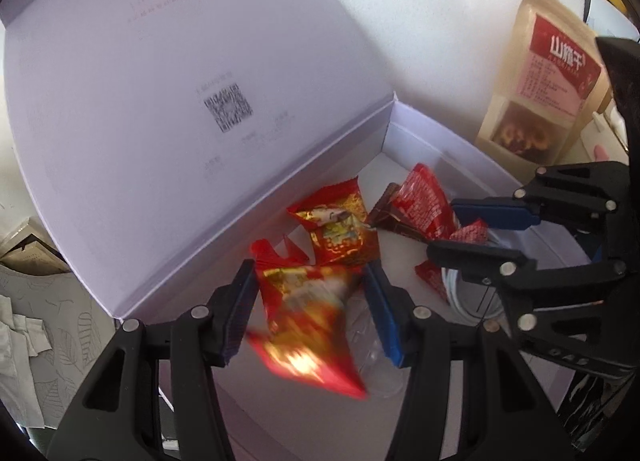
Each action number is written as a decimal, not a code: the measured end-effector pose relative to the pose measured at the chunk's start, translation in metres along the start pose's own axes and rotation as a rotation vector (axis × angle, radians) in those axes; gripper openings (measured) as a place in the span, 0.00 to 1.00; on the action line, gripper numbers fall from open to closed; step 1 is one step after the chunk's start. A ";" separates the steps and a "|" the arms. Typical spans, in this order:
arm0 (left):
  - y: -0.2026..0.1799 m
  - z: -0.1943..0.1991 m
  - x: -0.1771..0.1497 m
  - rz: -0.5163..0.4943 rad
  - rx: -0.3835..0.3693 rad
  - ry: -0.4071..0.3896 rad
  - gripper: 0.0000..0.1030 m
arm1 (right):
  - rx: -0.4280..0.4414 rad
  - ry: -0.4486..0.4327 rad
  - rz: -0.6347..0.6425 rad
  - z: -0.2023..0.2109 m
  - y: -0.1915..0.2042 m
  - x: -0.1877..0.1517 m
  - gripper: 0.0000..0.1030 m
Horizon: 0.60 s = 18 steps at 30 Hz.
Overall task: Organize objects
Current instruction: 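Lower the red-gold packet with the left tool while the right tool lowers the red packet into the box, then open the left tool to drop the packet while the right tool releases its packet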
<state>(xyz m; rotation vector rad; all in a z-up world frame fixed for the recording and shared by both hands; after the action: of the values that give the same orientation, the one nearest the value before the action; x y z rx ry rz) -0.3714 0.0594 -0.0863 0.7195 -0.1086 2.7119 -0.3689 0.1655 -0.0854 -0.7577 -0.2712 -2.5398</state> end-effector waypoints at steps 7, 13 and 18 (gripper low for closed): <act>0.003 -0.012 -0.003 0.020 0.013 0.063 0.48 | -0.027 0.053 -0.008 -0.006 -0.004 -0.005 0.25; 0.003 -0.013 -0.003 0.015 0.022 0.074 0.48 | -0.041 0.066 -0.002 -0.005 -0.004 -0.007 0.25; 0.003 -0.013 -0.004 0.009 0.036 0.079 0.48 | -0.059 0.087 -0.003 -0.006 -0.005 -0.009 0.25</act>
<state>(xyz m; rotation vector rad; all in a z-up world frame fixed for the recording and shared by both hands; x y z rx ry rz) -0.3751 0.0578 -0.0997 0.6223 -0.0452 2.7534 -0.3674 0.1712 -0.0954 -0.6666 -0.1688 -2.5859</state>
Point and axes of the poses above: each gripper's, at about its wrist camera, not at the fingertips, and z roughly against the way its jaws point, y to its left, x to its top, the point moved 5 cm from there along -z, roughly the way its jaws point, and after that the axes turned 2 degrees about y, right-handed, at the moved point
